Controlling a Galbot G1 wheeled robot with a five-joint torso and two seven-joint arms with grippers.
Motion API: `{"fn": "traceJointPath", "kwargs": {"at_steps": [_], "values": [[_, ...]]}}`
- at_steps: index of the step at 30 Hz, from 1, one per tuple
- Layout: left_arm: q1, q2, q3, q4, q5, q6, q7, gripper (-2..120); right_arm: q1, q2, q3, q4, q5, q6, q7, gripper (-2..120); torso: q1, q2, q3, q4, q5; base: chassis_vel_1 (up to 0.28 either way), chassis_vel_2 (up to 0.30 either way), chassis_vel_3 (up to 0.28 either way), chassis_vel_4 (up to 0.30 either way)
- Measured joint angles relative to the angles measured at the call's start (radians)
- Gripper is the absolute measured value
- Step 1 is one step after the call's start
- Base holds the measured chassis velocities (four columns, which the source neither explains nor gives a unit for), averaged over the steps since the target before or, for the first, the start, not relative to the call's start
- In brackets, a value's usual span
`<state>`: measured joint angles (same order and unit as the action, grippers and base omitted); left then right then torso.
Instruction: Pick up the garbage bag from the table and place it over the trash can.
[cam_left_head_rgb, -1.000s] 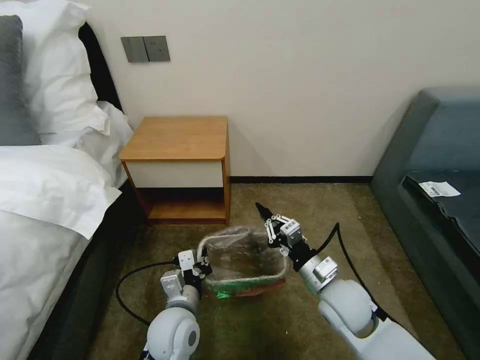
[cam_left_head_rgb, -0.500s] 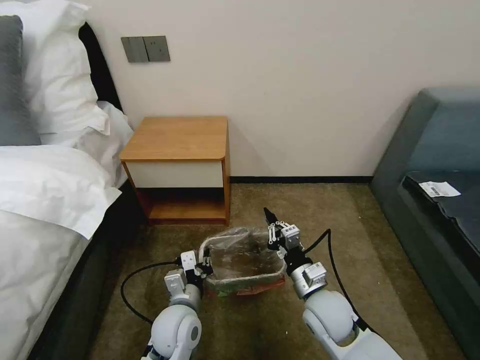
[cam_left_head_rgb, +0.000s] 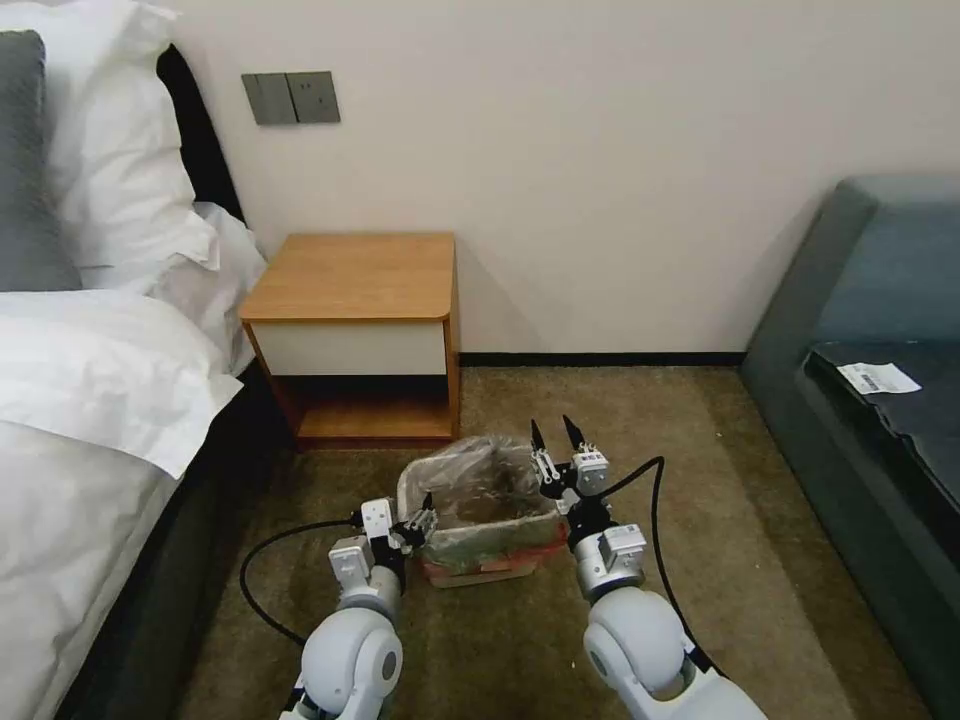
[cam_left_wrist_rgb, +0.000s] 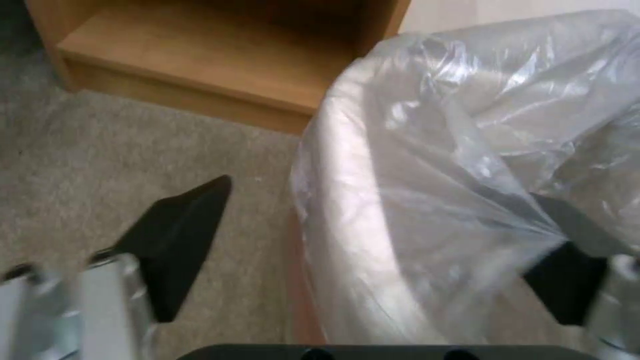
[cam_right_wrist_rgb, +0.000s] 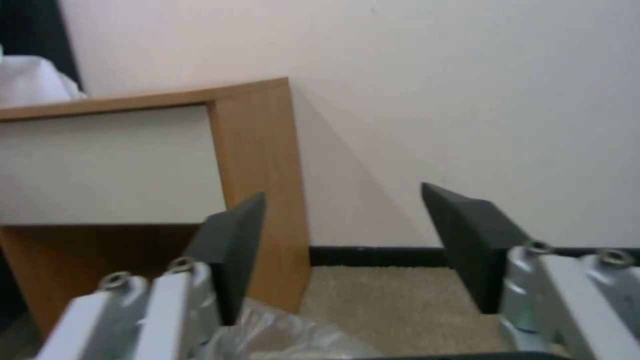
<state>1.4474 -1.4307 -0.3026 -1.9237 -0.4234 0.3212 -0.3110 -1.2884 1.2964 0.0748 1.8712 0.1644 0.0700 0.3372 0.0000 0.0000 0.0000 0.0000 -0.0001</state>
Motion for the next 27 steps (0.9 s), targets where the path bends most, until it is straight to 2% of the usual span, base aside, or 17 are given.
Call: {"fn": "traceJointPath", "kwargs": {"at_steps": [3, 4, 6, 9, 15, 19, 22, 23, 24, 27], "values": [[-0.003, 0.012, 0.000, 0.004, 0.003, -0.015, 0.022, 99, -0.001, 0.027, 0.007, -0.003, -0.017, 0.001, 0.001, 82, 0.000, 0.000, 0.000, 0.0001, 0.0000, 0.000, 0.000, 0.000, 0.000], [-0.003, 0.012, 0.000, 0.004, 0.003, -0.015, 0.022, 99, -0.001, 0.027, 0.007, -0.003, -0.017, 0.001, 0.001, 82, 0.000, 0.000, 0.000, 0.0001, 0.0000, 0.000, 0.000, 0.000, 0.000], [-0.004, 0.021, 0.000, 0.008, 0.006, -0.021, 0.030, 100, -0.010, 0.039, 0.007, -0.006, -0.027, 0.004, -0.001, 92, 0.000, 0.000, 0.000, 0.0000, 0.0000, 0.000, 0.000, 0.000, 0.000], [0.000, 0.026, 0.000, 0.001, 0.010, -0.024, 0.034, 100, -0.016, 0.046, 0.008, -0.008, -0.038, 0.009, -0.006, 98, 0.000, 0.000, 0.000, 0.0000, 0.0000, 0.000, 0.000, 0.000, 0.000], [0.012, 0.025, -0.002, -0.021, 0.023, -0.036, 0.031, 100, -0.010, 0.047, 0.015, -0.011, -0.040, 0.012, -0.007, 100, 0.000, 0.000, 0.000, 0.0000, 0.0001, 0.000, 0.000, 0.000, 0.000], [0.014, 0.022, -0.005, -0.023, 0.038, -0.073, 0.031, 100, -0.003, 0.051, 0.020, -0.007, -0.040, 0.012, -0.007, 100, 0.000, 0.000, 0.000, 0.0000, 0.0000, 0.000, 0.000, 0.000, 0.000], [0.002, 0.020, -0.007, -0.001, 0.086, -0.201, 0.040, 100, -0.012, 0.063, 0.027, -0.005, -0.049, 0.015, -0.003, 100, 0.000, 0.000, 0.000, 0.0001, 0.0001, 0.000, 0.000, 0.000, 0.000], [-0.004, 0.021, -0.007, 0.016, 0.111, -0.271, 0.051, 100, -0.018, 0.067, 0.030, -0.008, -0.057, 0.023, 0.001, 100, 0.000, 0.000, 0.000, 0.0001, 0.0000, 0.000, 0.000, 0.000, 0.000], [-0.004, 0.021, -0.007, 0.016, 0.111, -0.271, 0.051, 100, -0.018, 0.067, 0.030, -0.008, -0.057, 0.023, 0.001, 100, 0.000, 0.000, 0.000, 0.0001, 0.0000, 0.000, 0.000, 0.000, 0.000], [-0.033, 0.022, -0.013, 0.092, 0.205, -0.432, 0.045, 100, -0.028, 0.081, 0.044, -0.050, -0.095, 0.080, 0.030, 100, 0.000, 0.000, 0.000, 0.0000, 0.0001, 0.000, 0.000, 0.000, 0.000]]}}
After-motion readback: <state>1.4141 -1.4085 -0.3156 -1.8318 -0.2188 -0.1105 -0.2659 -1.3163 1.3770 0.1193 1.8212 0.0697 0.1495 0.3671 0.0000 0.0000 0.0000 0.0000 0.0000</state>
